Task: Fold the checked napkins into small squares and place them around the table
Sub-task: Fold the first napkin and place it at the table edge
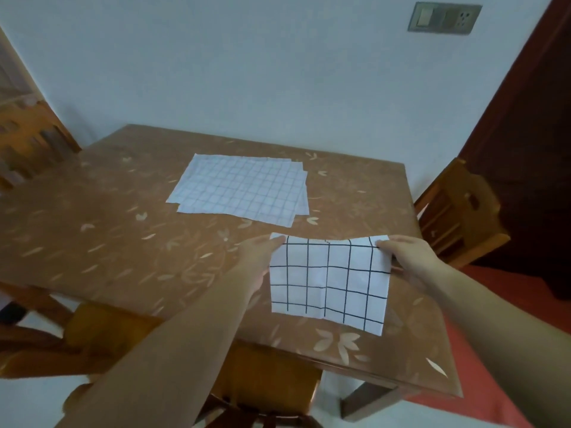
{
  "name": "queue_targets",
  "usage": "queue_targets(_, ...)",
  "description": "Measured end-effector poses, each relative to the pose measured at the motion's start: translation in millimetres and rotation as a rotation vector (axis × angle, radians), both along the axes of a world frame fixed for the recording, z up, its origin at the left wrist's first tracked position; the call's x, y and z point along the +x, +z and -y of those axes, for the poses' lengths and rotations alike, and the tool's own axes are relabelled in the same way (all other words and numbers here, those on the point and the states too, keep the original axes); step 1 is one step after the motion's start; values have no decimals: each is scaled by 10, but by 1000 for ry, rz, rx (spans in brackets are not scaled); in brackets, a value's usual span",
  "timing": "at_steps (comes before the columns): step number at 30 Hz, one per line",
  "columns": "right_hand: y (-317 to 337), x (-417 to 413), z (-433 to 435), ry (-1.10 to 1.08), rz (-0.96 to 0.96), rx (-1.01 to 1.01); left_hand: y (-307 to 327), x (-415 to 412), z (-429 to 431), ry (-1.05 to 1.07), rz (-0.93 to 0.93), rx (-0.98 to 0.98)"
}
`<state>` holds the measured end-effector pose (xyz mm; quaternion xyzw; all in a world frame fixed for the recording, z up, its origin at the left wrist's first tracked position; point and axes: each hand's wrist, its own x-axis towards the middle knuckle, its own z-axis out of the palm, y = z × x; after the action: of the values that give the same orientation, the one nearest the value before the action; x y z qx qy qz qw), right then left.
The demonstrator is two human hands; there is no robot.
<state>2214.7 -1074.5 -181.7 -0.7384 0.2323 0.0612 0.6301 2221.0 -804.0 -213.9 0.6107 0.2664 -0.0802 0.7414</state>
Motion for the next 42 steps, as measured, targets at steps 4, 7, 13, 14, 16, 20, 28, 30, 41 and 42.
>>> queue_targets(4, 19, 137, 150, -1, 69, 38, 59, 3, 163, 66, 66, 45)
queue_targets(7, 35, 234, 333, 50, 123, 9, 172, -73, 336, 71, 152, 91)
queue_targets(13, 146, 363, 781, 173, 198, 16, 389, -299, 799, -67, 209, 336)
queue_targets(14, 168, 389, 875, 208, 212, -4, 435, -325, 875, -91, 220, 425)
queue_targets(16, 228, 450, 1034, 301, 247, -69, 509, -360, 999, -97, 233, 592)
queue_targets(20, 383, 516, 1231, 465, 342, -300, 652, -346, 1115, -80, 285, 749)
queue_targets(28, 438, 602, 1474, 614, 443, -662, 798, -253, 1188, -117, 419, 860)
queue_targets(30, 449, 607, 1515, 631, 471, -730, 845, -206, 1200, -133, 459, 855)
queue_targets(41, 884, 336, 745, 840, 614, -586, 1306, -190, 1441, -316, 659, 812)
queue_targets(42, 918, 316, 618, 828, 634, -523, 1311, -187, 1433, -321, 666, 821)
